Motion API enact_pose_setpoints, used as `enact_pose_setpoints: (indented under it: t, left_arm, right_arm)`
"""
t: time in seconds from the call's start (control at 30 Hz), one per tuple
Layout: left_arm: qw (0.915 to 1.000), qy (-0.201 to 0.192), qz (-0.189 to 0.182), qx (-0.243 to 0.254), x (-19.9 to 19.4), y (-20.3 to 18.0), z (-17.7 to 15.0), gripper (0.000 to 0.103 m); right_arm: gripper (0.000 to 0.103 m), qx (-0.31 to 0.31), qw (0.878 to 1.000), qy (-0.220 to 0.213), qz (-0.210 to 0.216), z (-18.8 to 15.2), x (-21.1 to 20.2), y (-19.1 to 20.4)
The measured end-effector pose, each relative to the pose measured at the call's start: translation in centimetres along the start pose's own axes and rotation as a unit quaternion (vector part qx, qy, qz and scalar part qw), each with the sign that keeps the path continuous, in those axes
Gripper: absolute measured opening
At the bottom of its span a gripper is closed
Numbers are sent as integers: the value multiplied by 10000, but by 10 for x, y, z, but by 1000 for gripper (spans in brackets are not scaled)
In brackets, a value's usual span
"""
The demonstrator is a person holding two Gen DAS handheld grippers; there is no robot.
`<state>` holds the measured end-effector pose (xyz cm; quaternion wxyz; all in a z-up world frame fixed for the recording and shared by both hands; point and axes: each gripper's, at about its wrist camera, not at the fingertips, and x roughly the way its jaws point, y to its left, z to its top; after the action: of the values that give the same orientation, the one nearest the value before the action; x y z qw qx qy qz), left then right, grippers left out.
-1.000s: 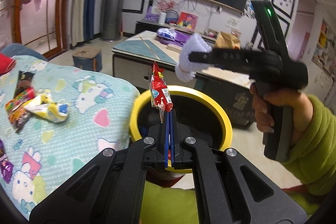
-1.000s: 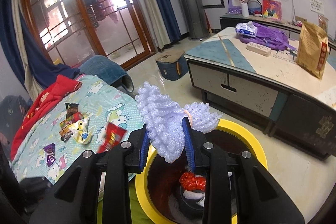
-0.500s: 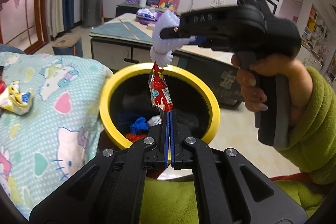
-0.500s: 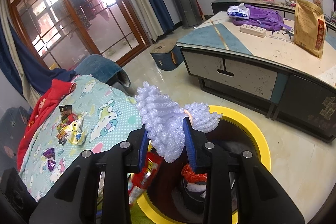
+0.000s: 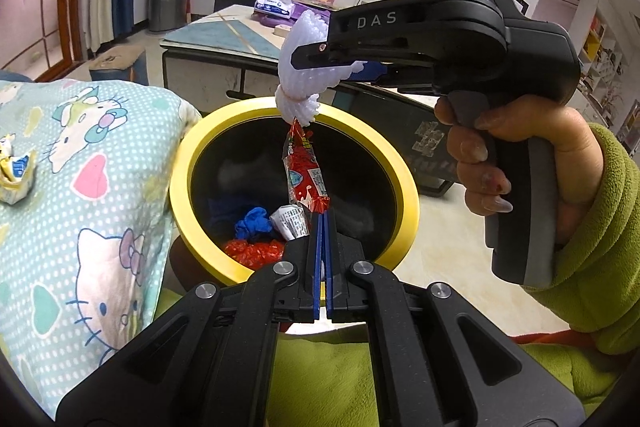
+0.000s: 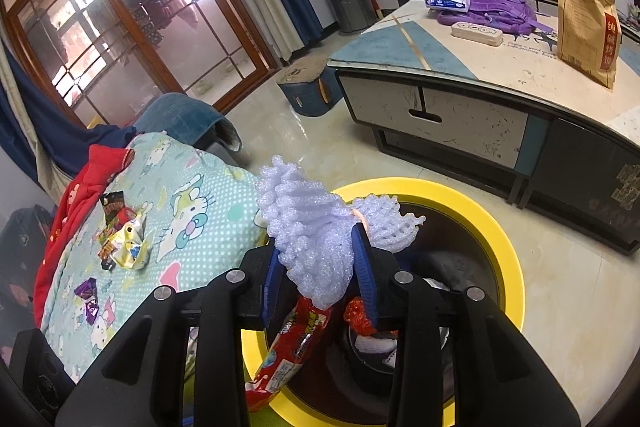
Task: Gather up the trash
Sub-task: 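Open both grippers to drop the red candy stick and mesh sleeve into the bin, then move both grippers back over the remaining wrappers on the bed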
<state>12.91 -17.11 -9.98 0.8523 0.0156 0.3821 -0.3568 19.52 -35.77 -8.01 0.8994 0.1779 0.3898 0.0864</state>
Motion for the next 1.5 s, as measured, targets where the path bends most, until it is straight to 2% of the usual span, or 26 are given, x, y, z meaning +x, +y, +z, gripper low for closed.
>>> enact_pose_setpoints:
  t: [0.1,0.17,0.2,0.23,0.3,0.43,0.5,0.63,0.73,1.1,1.5]
  left_arm:
    - [10000,-35,0,-78,-2,3,2,0]
    - [9999,-48,5,-145,-3,6,1,10]
    - [9998,-61,17,-181,-4,7,1,23]
    - [9998,-74,27,-206,-5,9,1,32]
    - [9996,-113,33,-261,-7,11,0,35]
    - [9991,-210,44,-364,-13,15,-1,52]
    - [9988,-271,49,-407,-16,16,-1,54]
    - [9979,-435,91,-477,-23,18,1,78]
    - [9967,-584,174,-536,-29,21,3,90]
    - [9907,-961,617,-737,-52,38,4,92]
    - [9759,-1473,1189,-1085,-92,61,7,92]
  right_arm:
    - [36,31,10000,0,-21,0,0,-3]
    - [38,47,10000,-5,-25,0,0,-3]
    - [40,57,10000,-7,-33,0,0,-4]
    - [40,60,10000,-9,-47,0,1,-4]
    - [42,72,10000,-2,-33,0,1,-6]
    - [50,110,9999,-20,-29,1,-1,-7]
    - [53,107,9999,-47,-55,1,-2,-7]
    - [56,80,9999,-100,-99,1,-5,-6]
    - [59,21,9998,-141,-131,1,-7,-4]
    - [62,-316,9989,-346,-58,0,-16,14]
    - [65,-885,9935,-694,186,-5,-32,51]
